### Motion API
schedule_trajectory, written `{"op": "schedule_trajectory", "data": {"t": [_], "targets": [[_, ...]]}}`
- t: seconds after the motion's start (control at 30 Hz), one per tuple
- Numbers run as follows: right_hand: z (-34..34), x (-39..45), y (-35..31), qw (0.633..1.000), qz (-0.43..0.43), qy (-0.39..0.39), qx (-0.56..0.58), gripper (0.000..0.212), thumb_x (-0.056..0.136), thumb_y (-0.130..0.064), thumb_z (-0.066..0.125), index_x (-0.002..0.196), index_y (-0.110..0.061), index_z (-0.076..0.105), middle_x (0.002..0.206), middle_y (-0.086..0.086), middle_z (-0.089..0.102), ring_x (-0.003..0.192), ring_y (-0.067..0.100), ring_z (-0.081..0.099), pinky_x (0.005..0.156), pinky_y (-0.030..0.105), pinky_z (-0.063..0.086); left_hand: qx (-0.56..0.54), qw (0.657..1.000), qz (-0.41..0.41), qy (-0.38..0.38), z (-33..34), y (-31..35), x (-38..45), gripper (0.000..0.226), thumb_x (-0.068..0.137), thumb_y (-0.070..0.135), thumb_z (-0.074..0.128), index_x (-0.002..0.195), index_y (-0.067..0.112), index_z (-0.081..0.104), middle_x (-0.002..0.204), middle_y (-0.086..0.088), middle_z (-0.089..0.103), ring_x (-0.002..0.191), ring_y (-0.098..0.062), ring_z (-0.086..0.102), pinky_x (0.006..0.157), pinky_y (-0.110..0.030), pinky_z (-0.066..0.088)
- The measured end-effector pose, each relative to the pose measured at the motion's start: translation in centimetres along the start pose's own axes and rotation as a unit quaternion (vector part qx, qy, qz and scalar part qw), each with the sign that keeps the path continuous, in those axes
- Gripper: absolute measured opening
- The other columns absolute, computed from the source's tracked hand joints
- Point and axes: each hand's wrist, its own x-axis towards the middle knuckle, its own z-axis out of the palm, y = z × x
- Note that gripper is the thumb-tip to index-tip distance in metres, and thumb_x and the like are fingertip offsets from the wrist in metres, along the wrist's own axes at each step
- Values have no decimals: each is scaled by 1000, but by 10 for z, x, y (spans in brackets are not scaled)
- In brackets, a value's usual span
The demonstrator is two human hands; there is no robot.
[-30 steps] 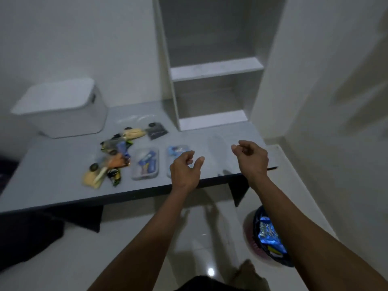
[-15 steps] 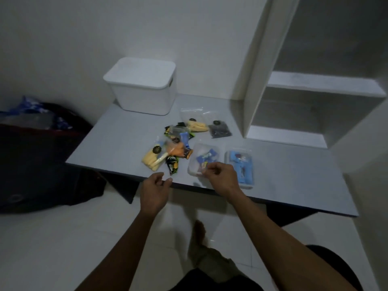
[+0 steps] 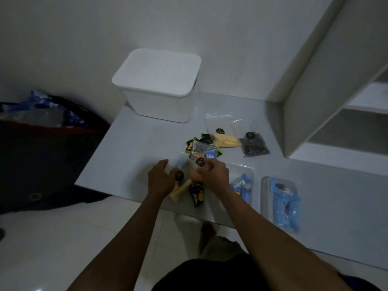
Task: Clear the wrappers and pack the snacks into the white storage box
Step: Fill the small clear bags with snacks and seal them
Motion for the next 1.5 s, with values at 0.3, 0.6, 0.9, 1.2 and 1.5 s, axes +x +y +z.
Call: {"op": "schedule_trajectory", "data": {"t": [0.3, 0.6, 0.9, 1.2, 1.5], "targets": [[31, 24, 17, 998, 49, 34, -19, 26, 82, -8, 69, 107, -16, 73, 90, 3, 70, 82, 17, 65, 71, 23, 49, 16, 991, 10, -134, 31, 1, 68, 53, 94, 14, 59, 143, 8, 44, 140, -16, 52, 127, -30, 51, 102, -33, 39], [36, 17, -8, 996, 37, 48, 72, 18, 83, -5, 74, 85, -23, 74, 73, -5, 68, 69, 10, 62, 73, 28, 55, -111, 988, 54, -92, -8, -9, 67, 7, 91, 17, 64, 86, 17, 69, 81, -1, 71, 79, -23, 67, 74, -38, 54], [31, 1, -104, 990, -140, 12, -8, 12, 83, -16, 76, 92, -8, 74, 80, -3, 70, 67, -8, 60, 62, 8, 44, -263, 953, 119, -94, -81, 10, 64, 9, 88, 20, 66, 82, 14, 70, 76, -10, 71, 73, -27, 68, 71, -52, 57], [34, -12, -176, 975, -215, 33, -40, 14, 89, -29, 71, 90, -16, 74, 86, -3, 73, 85, 9, 65, 72, 21, 48, -282, 948, 143, -35, -140, 43, 62, 10, 88, 19, 69, 78, 22, 71, 81, -1, 72, 83, -21, 68, 76, -39, 56], [42, -25, -201, 966, -226, 75, -98, 14, 92, -34, 66, 87, -21, 70, 92, -4, 73, 93, 13, 65, 82, 36, 53, -287, 943, 168, -37, -163, 47, 64, 10, 90, 20, 67, 81, 18, 72, 83, 0, 72, 84, -18, 66, 73, -27, 51]]}}
